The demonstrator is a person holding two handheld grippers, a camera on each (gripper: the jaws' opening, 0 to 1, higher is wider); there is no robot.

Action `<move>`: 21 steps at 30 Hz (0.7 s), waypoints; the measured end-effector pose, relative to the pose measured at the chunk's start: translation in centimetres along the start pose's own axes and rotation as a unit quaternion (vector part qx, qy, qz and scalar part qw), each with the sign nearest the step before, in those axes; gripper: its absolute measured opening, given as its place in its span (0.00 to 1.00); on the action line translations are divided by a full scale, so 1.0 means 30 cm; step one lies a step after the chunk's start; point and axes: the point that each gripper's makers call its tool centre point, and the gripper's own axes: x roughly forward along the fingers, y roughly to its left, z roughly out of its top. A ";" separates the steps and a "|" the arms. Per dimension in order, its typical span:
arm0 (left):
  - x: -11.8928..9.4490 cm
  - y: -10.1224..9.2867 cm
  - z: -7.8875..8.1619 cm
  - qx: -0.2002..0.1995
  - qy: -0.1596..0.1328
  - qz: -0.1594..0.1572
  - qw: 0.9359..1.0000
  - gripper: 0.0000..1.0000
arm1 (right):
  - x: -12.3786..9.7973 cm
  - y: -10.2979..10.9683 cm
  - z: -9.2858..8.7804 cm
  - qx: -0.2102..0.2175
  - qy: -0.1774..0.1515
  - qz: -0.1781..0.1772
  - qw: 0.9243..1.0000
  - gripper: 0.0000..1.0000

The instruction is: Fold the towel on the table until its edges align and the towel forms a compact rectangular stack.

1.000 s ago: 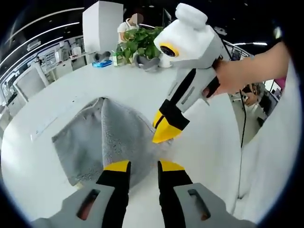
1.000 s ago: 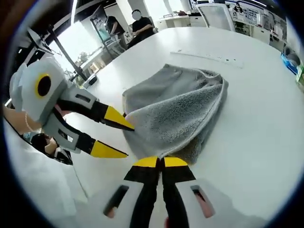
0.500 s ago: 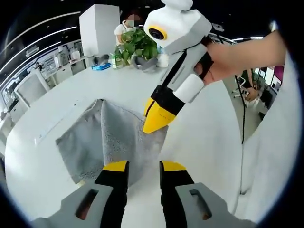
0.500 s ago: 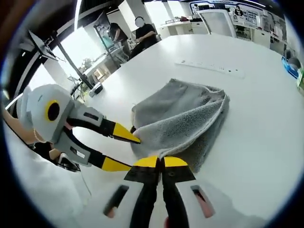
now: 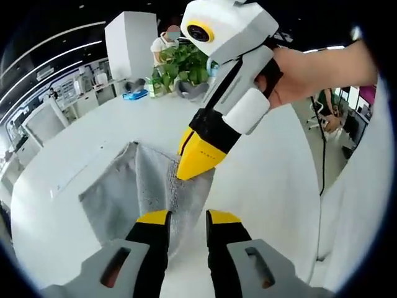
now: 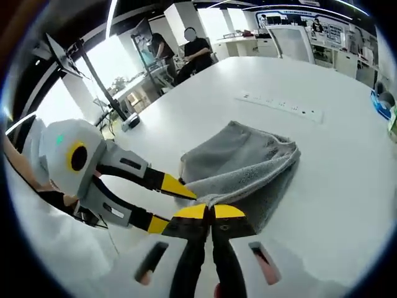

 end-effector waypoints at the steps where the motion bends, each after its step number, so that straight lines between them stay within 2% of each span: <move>1: 0.003 0.007 -0.002 -0.002 0.003 0.002 1.000 0.22 | -0.002 0.002 0.008 -0.001 -0.003 0.001 1.000 0.00; 5: -0.001 0.026 -0.005 -0.001 0.010 0.011 1.000 0.14 | -0.004 0.004 0.021 -0.002 -0.008 0.001 1.000 0.00; 12: -0.024 0.066 0.026 -0.015 0.002 0.014 1.000 0.06 | -0.013 0.000 0.046 -0.002 -0.020 0.002 1.000 0.00; 21: -0.041 0.119 0.036 -0.031 0.001 0.027 0.999 0.04 | -0.028 -0.021 0.082 -0.009 -0.045 0.001 0.999 0.02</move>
